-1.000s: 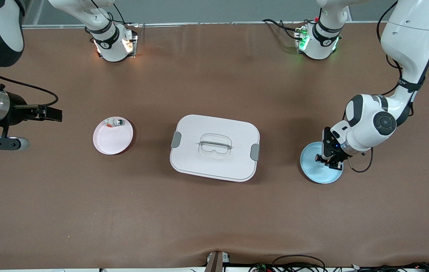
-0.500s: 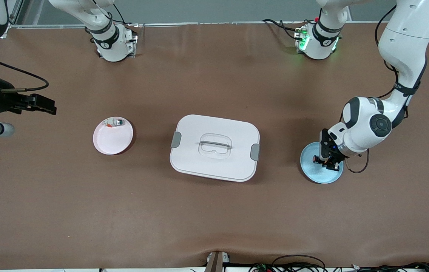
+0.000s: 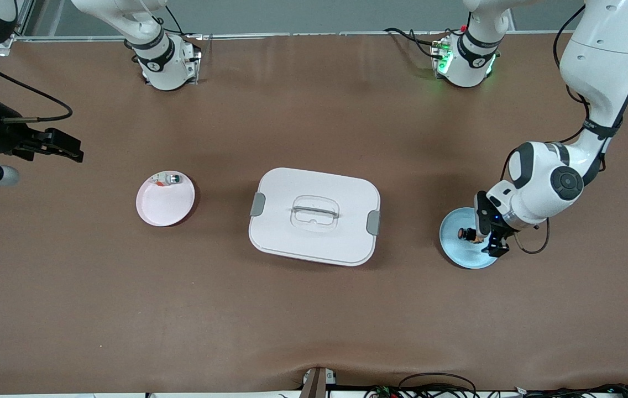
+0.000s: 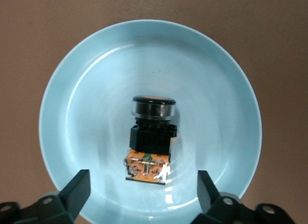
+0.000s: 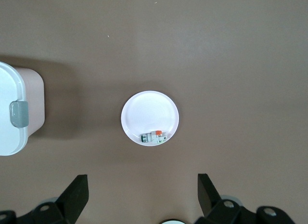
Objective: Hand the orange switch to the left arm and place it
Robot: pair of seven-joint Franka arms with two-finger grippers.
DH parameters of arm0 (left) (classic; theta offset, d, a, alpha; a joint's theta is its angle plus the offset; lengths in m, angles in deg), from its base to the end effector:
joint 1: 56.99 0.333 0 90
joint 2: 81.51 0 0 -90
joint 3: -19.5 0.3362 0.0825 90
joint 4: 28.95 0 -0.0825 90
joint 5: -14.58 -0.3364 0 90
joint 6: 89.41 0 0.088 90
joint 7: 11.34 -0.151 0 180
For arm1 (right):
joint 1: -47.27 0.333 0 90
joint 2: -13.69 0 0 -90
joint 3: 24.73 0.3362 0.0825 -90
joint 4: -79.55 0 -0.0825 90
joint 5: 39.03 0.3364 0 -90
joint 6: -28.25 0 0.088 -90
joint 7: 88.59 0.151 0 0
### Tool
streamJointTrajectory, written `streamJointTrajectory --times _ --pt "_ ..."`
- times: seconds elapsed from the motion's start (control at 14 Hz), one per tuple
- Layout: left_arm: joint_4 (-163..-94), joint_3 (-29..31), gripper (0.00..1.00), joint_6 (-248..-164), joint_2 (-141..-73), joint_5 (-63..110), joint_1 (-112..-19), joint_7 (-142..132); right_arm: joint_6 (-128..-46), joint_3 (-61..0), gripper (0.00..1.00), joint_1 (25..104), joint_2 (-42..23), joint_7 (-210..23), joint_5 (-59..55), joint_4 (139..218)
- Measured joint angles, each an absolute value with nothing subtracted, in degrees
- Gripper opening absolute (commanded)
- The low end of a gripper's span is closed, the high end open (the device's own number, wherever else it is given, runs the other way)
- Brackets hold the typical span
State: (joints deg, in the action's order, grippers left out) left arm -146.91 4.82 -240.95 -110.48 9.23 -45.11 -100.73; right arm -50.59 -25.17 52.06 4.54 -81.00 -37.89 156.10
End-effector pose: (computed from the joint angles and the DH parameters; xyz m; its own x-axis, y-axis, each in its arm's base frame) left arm 0.5889 -0.0256 0.2160 -0.0847 -0.9938 0.0717 -0.9919 0.0773 -0.1007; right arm 0.5317 0.0441 0.5989 0.9912 -0.0533 -0.1208 -0.0540 -0.9985 -0.0027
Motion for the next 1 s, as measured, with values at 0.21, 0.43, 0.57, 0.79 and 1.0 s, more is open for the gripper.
streamJointTrajectory --times 0.21,0.43,0.57,0.79,1.0 --pt "-145.9 4.5 1.00 -235.1 -106.6 9.2 -45.2 -94.5 -50.8 -25.4 1.00 51.2 4.5 -80.7 -36.9 156.4" --pt "-144.5 4.3 1.00 -228.3 -102.0 9.2 -45.2 -87.7 -53.9 -25.5 1.00 50.9 5.8 -80.5 -36.7 159.2" --pt "-142.5 4.3 1.00 -221.9 -99.1 9.2 -45.2 -82.5 -55.6 -25.5 1.00 50.9 7.8 -80.5 -36.7 162.3" --pt "-140.2 3.9 1.00 -214.8 -94.2 9.2 -45.2 -73.2 -56.2 -25.5 1.00 50.9 9.2 -80.5 -36.8 163.3" --pt "-140.0 2.3 1.00 -208.8 -89.1 9.2 -45.2 -60.4 -56.6 -25.6 1.00 50.6 9.5 -80.5 -36.8 162.9"
